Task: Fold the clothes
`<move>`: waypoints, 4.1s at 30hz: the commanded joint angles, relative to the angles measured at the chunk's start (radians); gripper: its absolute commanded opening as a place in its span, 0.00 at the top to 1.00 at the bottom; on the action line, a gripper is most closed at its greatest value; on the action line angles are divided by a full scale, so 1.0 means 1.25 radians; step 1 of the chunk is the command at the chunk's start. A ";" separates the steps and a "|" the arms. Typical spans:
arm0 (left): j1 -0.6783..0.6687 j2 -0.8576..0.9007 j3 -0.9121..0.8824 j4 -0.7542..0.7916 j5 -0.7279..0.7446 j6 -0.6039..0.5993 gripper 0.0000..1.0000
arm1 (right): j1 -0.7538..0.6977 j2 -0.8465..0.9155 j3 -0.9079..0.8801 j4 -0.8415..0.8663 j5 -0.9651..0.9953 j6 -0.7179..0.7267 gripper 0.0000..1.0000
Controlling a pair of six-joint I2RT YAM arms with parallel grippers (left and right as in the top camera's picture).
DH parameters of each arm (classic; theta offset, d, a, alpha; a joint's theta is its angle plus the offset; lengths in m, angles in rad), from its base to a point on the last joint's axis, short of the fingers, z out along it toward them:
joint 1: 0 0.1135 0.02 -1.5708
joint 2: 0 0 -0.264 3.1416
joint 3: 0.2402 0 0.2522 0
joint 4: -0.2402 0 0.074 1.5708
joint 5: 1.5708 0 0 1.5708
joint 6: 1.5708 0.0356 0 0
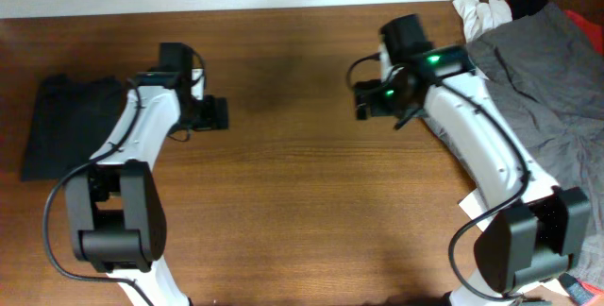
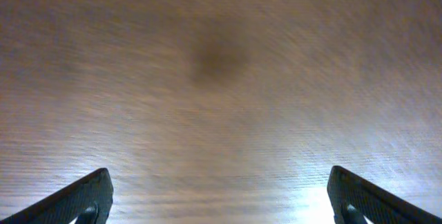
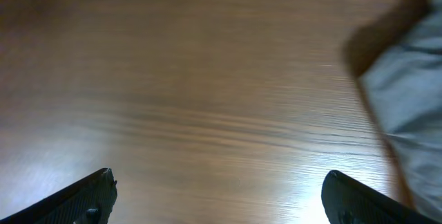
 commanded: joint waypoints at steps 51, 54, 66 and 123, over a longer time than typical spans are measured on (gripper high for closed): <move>-0.138 -1.054 -0.493 -0.043 -0.146 0.018 0.01 | 0.034 -0.761 -0.595 0.198 0.170 0.010 0.01; -0.138 -1.054 -0.493 -0.043 -0.146 0.018 0.01 | 0.034 -0.719 -0.595 0.198 0.170 0.010 0.01; -0.138 -1.054 -0.493 -0.043 -0.146 0.018 0.01 | 0.002 -0.664 -0.612 0.269 0.164 0.002 0.01; -0.138 -1.054 -0.493 -0.043 -0.146 0.018 0.01 | -0.128 -1.434 -1.289 0.798 0.032 -0.242 0.01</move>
